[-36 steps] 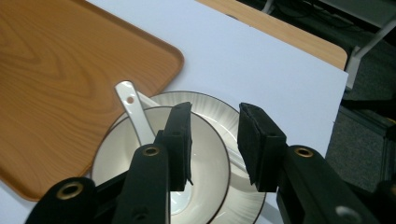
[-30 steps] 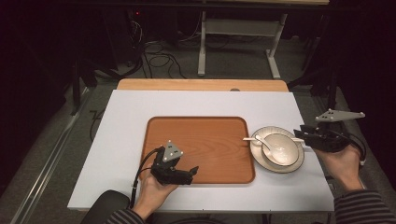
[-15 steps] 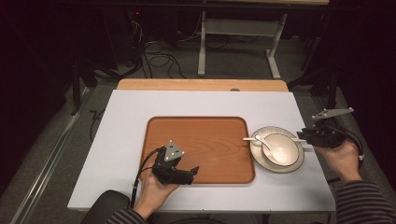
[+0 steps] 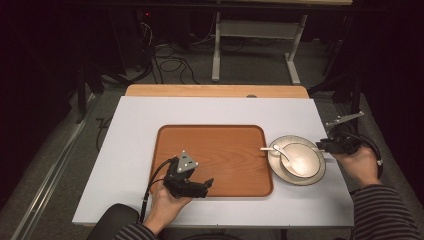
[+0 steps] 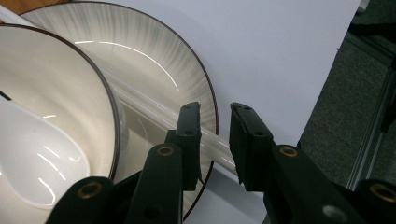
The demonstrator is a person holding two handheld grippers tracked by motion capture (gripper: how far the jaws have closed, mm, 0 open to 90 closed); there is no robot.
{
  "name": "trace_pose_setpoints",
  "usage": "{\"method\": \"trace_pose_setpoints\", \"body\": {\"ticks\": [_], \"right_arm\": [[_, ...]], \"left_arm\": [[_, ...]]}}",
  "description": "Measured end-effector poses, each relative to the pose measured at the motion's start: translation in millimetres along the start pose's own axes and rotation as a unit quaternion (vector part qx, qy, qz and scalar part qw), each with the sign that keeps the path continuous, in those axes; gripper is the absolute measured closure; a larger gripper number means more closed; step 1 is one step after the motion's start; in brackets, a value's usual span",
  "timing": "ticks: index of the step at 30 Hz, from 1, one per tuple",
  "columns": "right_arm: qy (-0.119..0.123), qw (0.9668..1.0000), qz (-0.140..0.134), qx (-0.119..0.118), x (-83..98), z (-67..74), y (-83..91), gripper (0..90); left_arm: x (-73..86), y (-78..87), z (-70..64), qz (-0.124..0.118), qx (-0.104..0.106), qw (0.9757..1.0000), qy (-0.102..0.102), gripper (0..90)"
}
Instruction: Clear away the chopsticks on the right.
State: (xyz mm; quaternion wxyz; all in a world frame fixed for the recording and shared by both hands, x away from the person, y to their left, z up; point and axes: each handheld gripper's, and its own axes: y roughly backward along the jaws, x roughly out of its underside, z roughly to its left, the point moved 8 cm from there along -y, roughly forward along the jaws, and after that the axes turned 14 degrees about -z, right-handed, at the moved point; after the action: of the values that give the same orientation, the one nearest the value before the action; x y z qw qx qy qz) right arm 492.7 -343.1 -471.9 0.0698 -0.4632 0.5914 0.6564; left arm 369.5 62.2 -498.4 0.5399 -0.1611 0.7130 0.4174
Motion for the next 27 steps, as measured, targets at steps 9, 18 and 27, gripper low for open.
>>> {"method": "trace_pose_setpoints", "body": {"ticks": [9,18,27], "right_arm": [[-0.001,0.9997,0.023,-0.005,1.4,-4.2,-9.4,75.2],[0.001,0.9991,0.040,-0.012,1.8,-4.8,-15.0,74.9],[0.001,0.9984,0.051,-0.025,0.8,-5.3,-16.0,74.5]], "left_arm": [[0.1,0.1,0.1,-0.001,0.000,1.0000,0.002,13.7],[0.1,0.1,0.5,0.000,0.000,1.0000,0.002,13.7],[0.2,0.2,0.7,0.000,0.000,1.0000,0.002,13.7]]}}
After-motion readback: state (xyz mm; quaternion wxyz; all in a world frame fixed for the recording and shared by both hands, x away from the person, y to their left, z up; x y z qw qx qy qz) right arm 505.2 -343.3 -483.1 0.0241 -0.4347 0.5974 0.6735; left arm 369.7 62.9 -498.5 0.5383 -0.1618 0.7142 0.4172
